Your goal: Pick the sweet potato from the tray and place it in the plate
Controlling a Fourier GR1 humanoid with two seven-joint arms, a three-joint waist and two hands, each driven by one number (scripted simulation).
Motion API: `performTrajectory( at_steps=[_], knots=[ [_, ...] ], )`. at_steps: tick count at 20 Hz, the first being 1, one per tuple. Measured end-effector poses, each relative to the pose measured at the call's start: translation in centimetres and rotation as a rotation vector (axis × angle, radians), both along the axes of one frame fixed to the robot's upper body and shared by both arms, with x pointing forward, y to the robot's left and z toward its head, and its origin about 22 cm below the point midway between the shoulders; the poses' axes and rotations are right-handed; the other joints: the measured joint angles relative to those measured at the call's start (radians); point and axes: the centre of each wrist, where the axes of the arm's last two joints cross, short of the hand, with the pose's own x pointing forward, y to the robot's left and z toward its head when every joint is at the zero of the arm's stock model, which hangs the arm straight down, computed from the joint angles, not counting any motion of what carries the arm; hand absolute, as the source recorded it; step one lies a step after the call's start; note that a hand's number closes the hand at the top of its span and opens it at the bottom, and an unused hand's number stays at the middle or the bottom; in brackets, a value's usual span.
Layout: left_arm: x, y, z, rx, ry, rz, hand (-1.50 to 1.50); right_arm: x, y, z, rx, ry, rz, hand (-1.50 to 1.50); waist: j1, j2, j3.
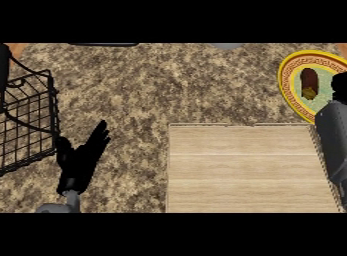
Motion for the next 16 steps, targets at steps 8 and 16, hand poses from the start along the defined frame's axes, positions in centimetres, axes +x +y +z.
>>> performTrajectory(
  at_steps=[8, 16],
  knots=[
    [-0.1, -0.3, 0.1, 0.0, -0.002, -0.011, 0.0, -1.1, -4.0, -1.4, 0.2, 0.075, -0.082, -1.5, 0.008, 0.003, 0.003],
    [-0.3, 0.0, 0.2, -0.008, -0.003, -0.005, 0.0, -1.6, -5.4, -1.5, 0.313, 0.076, 0.021, -1.5, 0.007, 0.004, 0.007]
  ],
)
